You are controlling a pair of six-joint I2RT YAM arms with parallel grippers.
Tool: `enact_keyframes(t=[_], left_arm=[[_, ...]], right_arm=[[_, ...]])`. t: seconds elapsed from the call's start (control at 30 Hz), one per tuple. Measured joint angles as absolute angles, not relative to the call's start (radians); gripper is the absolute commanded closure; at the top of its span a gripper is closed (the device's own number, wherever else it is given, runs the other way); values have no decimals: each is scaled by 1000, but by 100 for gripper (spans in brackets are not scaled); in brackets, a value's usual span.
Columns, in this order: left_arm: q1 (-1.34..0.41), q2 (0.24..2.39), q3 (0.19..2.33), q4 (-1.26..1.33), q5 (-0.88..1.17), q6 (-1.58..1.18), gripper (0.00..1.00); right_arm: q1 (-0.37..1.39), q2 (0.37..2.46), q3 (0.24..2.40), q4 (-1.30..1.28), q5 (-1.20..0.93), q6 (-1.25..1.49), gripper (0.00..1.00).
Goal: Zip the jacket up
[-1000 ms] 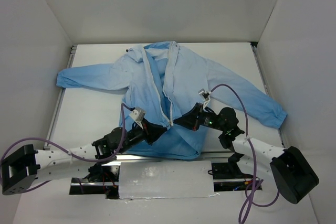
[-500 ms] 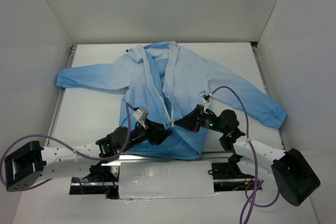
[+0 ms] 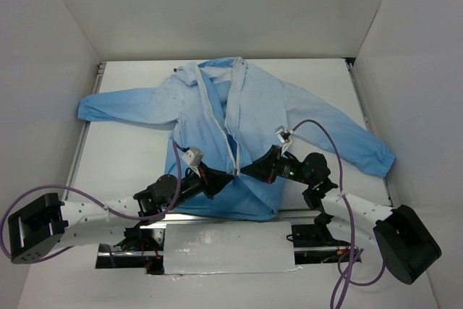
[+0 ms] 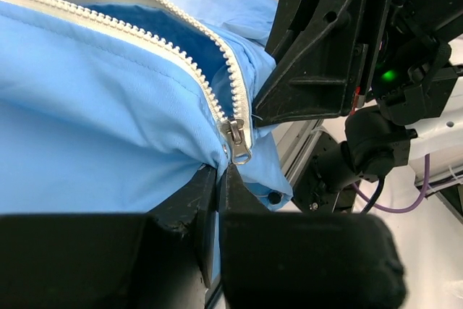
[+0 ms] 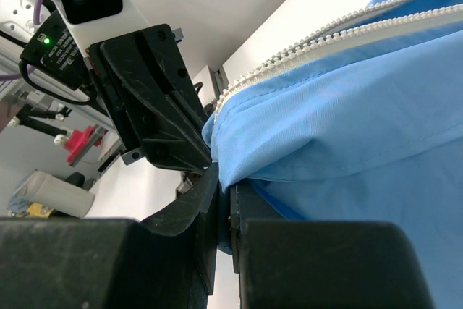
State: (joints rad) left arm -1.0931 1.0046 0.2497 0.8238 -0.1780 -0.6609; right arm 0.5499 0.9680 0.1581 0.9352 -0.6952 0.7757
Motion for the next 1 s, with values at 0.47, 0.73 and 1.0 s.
enact_keyframes(t=[0.47, 0.73, 1.0], left_arm=[[-1093, 922, 194, 799, -129, -654, 100], [-1090, 936, 188, 816, -67, -636, 100], [-1089, 952, 173, 851, -20, -627, 100]], right_arm=[[558, 989, 170, 856, -691, 723, 100], [558, 1018, 208, 837, -701, 712, 100], [558, 1092, 218, 891, -770, 733, 100]])
